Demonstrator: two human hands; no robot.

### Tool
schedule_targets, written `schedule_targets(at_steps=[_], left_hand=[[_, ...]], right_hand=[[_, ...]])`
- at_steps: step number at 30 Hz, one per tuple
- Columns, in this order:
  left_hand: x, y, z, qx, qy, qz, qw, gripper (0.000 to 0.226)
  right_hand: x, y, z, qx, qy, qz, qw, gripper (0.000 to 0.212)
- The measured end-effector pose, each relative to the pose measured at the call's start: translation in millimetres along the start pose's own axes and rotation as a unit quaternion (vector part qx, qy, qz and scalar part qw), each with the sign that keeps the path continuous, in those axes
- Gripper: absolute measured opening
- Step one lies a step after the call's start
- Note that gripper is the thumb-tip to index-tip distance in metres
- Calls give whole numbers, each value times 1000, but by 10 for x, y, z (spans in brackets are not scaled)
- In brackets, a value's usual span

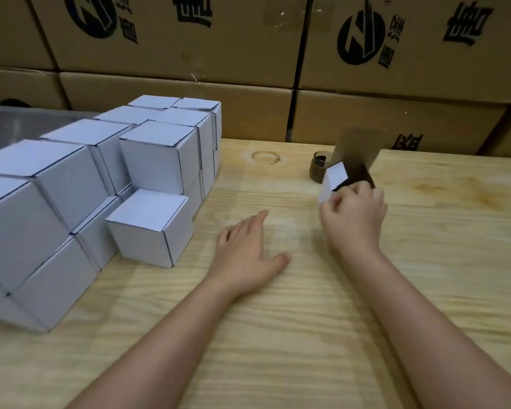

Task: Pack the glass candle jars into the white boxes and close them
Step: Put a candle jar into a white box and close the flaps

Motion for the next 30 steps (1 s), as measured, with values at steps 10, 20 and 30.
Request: schedule_targets(at_steps=[10,20,30], left_hand=[[39,-44,136,-64,153,72,983,91],[134,-64,148,-107,231,79,964,84],[101,-59,171,-128,279,77,949,71]], right_hand=[[983,727,133,-28,-119,87,989,11],[947,672,368,-132,-305,141,933,18],[588,488,-94,31,-441,-122,889,16]])
Point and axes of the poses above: each hand's wrist, its own y-axis away from the middle knuckle, its own z-axis out of the back of the hand, x = y × z, the point moved 6 cm from there along -y, towards the middle knuckle, and after that the axes turned 13 degrees about -x, right-handed, at the moved point
